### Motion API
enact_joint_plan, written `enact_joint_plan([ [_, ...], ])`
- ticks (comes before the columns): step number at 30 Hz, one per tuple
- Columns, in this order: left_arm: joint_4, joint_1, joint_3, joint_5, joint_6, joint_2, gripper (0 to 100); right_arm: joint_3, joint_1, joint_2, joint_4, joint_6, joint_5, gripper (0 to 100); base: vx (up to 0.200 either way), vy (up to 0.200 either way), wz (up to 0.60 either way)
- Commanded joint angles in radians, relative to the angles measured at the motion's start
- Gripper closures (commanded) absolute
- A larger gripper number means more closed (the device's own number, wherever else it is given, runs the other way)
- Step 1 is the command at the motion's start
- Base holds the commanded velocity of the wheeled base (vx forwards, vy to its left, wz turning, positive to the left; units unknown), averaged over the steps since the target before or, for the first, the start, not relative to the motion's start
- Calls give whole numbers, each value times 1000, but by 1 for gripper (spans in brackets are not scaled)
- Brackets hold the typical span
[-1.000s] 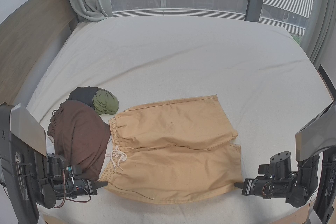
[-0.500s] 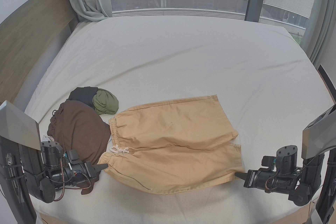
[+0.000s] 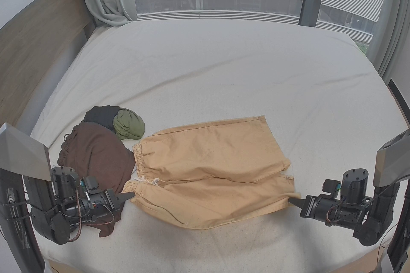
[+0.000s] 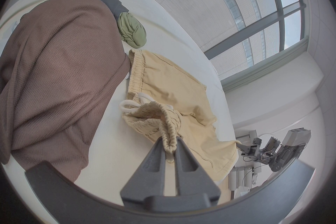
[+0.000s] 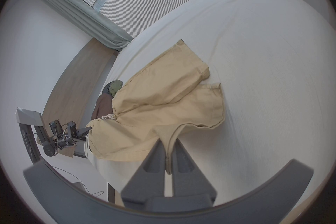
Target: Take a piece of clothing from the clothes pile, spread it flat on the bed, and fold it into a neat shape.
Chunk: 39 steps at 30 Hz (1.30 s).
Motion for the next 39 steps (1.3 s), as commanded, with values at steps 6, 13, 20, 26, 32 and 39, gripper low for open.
enact_joint_plan([
  [6, -3, -2, -28, 6, -50, -11, 100, -66, -11, -12, 0, 2, 1, 100, 0, 0, 0],
  [13, -3, -2, -51, 24, -63, -20, 100, -138, -14, -34, 0, 6, -2, 100, 0, 0, 0],
  [20, -3, -22, -97, 87, -149, -45, 100, -181, -29, -78, 12, 6, -1, 100, 0, 0, 0],
  [26, -3, -39, -125, 118, -206, -62, 100, -224, -49, -80, 14, 6, 1, 100, 0, 0, 0],
  [32, -3, -51, -142, 130, -240, -82, 100, -239, -47, -103, 18, 6, 5, 100, 0, 0, 0],
  [39, -3, -51, -174, 156, -270, -86, 100, -262, -40, -230, 164, 6, 5, 100, 0, 0, 0],
])
